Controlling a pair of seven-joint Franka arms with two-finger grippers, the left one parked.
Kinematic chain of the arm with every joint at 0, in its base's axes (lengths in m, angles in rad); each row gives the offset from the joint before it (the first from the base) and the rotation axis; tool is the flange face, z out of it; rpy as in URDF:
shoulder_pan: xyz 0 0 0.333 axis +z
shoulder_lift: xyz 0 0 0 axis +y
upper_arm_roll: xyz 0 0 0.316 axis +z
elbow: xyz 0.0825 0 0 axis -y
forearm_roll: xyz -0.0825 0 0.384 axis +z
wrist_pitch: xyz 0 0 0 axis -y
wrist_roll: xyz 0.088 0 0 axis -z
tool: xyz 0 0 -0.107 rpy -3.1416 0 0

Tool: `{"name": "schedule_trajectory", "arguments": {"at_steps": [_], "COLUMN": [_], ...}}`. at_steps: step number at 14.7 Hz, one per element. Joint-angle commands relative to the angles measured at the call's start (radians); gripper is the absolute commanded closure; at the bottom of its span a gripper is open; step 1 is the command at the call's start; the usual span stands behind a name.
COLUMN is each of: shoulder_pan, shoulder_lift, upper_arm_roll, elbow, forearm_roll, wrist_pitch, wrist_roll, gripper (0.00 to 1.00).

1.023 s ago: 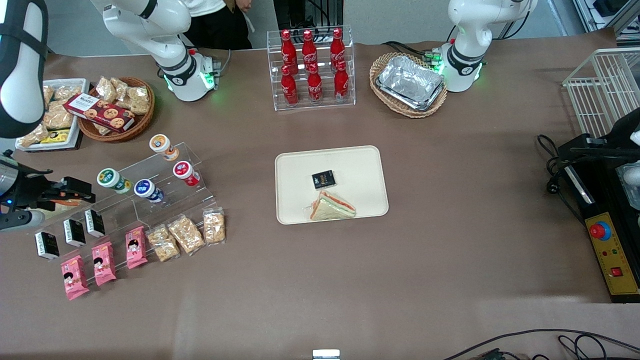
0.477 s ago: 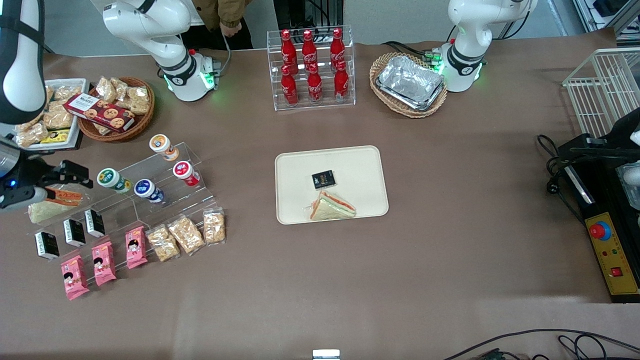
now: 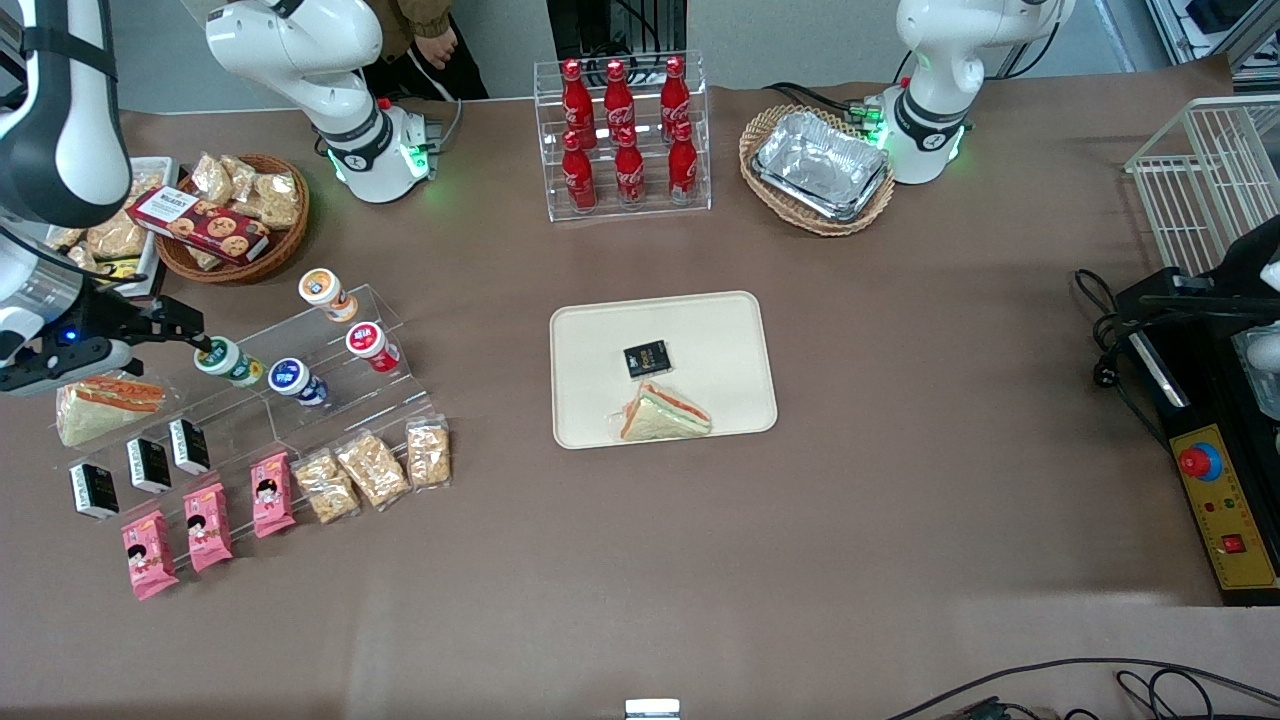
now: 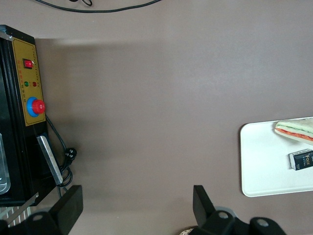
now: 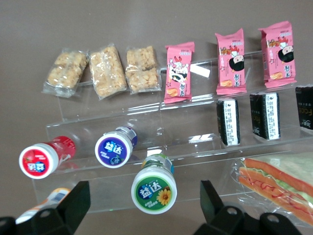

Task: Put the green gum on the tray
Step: 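Lower the right gripper onto the green-labelled gum bottle and close it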

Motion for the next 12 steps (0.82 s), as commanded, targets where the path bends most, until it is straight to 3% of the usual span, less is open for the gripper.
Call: {"name": "schedule_trajectory", "arguments": {"at_steps": [1, 12], "shoulder_pan": [0.004, -0.013], "shoulder_lift": [-0.046, -0.041], "upper_arm_roll": [-0.007, -0.01], "elbow": [-0.079, -0.232], "forearm_roll": [-0.035, -0.035], "wrist_pitch": [0.05, 0.211], "wrist_roll": [-0.019, 0.013], "gripper": [0.0, 0.0]}}
